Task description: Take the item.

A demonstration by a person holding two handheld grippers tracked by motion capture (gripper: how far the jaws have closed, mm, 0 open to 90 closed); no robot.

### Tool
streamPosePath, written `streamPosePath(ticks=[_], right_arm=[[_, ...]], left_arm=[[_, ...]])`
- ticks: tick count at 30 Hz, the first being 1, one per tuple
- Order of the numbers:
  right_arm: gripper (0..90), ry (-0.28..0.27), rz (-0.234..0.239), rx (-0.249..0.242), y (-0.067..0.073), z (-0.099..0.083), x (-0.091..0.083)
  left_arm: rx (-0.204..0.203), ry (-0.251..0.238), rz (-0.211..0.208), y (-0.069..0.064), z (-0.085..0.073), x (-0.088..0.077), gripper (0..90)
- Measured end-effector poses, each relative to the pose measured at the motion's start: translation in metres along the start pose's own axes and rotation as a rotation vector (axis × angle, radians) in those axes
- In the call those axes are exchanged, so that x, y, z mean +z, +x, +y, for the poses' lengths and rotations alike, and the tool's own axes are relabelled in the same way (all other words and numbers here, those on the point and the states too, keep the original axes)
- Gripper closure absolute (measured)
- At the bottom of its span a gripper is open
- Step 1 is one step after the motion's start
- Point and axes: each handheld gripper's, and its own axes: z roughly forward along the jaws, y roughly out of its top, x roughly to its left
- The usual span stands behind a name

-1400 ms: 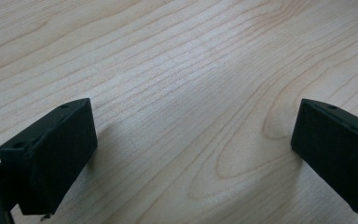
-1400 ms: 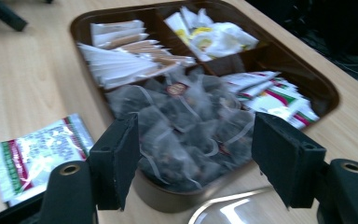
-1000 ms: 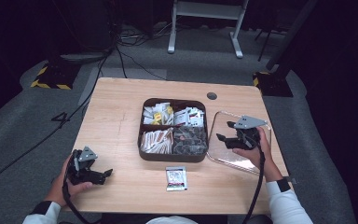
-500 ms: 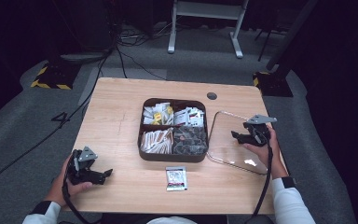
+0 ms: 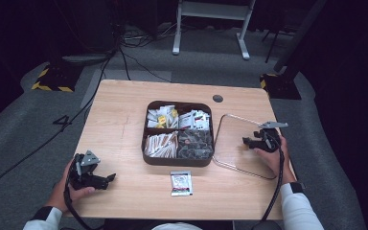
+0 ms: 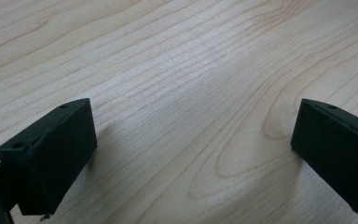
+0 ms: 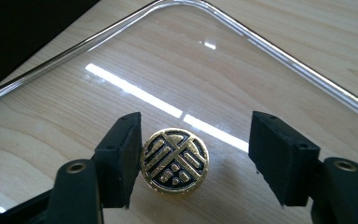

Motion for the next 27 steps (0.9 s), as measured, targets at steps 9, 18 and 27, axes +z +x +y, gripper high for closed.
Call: streamPosePath(ticks=[9,18,27], right_arm=[[43.4,0.029,0.003,-0.024,0.003,-0.008,0.007],[54.7,0.000,0.045,-0.005,0.001,-0.012,0.006],[59.0,-0.020,0.038,-0.034,0.005,-0.014,0.005]], left_arm=[[-0.005,0.000,0.001,0.000,0.000,0.000,0.4],[-0.006,0.000,0.003,-0.001,0.000,0.000,0.4],[-0.005,0.000,0.002,-0.001,0.000,0.000,0.4]])
